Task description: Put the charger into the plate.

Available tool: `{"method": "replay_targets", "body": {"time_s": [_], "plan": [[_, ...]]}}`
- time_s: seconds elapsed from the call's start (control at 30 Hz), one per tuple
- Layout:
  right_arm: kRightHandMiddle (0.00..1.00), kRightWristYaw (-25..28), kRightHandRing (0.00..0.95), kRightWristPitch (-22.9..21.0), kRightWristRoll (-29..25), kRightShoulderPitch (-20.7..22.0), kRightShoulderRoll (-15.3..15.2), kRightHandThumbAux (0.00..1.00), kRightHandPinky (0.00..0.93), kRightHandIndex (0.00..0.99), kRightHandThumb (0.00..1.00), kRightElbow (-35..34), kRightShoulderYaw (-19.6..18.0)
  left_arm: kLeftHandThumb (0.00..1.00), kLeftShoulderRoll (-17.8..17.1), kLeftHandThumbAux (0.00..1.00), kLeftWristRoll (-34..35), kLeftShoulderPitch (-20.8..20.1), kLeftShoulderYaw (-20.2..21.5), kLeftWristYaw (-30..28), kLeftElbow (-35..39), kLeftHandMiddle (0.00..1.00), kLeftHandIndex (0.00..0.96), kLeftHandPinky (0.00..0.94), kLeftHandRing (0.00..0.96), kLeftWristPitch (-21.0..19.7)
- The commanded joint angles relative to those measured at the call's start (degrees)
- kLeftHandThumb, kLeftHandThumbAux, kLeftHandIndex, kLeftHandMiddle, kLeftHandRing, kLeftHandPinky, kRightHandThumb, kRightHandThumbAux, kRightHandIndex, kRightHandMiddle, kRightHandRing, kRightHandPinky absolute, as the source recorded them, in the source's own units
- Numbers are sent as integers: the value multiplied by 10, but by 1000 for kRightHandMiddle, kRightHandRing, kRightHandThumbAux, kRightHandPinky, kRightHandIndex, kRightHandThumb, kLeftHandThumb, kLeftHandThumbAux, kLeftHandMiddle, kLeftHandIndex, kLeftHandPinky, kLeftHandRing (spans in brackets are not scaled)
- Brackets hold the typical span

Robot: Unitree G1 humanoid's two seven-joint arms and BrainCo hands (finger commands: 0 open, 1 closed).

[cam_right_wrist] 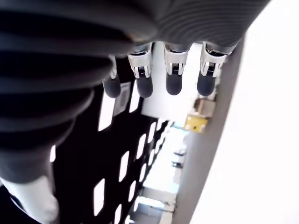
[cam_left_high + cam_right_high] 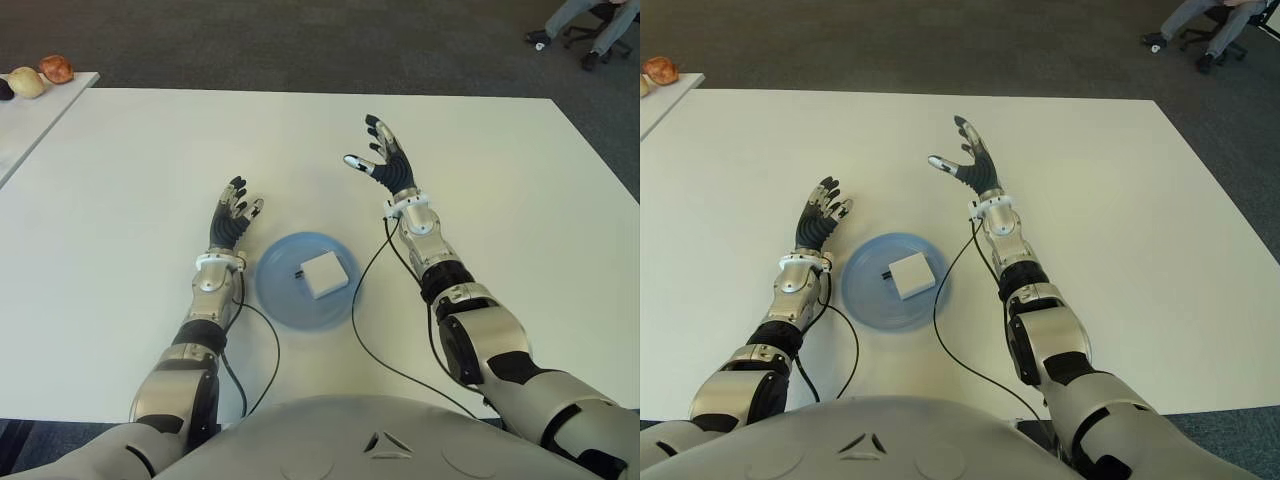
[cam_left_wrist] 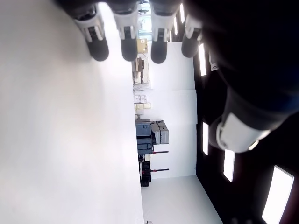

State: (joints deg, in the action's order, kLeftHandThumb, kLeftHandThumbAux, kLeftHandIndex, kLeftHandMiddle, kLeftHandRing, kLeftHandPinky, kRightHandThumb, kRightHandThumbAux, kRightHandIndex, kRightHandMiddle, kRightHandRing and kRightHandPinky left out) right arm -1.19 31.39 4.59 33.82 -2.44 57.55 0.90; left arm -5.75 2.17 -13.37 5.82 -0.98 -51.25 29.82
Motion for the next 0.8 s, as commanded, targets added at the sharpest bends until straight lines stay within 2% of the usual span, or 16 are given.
{"method": "replay_targets", "body": {"time_s": [0.03, 0.33, 0.5, 0.8], "plan": [[0, 5, 0, -11, -21, -4, 22, 728, 0, 0, 123, 13, -14, 0, 8, 679, -1, 47, -4, -14, -43, 92, 63, 87, 84, -63], [0, 28, 0, -2, -21, -17, 23, 762, 0, 0, 95, 28, -23, 0, 3, 655, -4, 44, -3, -13, -50, 89, 58, 71, 78, -60], [5, 76, 0, -17, -50, -8, 6, 757, 0, 0, 31, 78, -54, 0, 0, 642, -5, 41, -3, -13, -57, 94, 57, 80, 83, -60], [40, 103, 6, -35, -74, -17, 11, 733, 16, 6, 1, 113, -84, 0, -6, 618, -7, 38, -2, -14, -76, 100, 60, 91, 90, -43]]}}
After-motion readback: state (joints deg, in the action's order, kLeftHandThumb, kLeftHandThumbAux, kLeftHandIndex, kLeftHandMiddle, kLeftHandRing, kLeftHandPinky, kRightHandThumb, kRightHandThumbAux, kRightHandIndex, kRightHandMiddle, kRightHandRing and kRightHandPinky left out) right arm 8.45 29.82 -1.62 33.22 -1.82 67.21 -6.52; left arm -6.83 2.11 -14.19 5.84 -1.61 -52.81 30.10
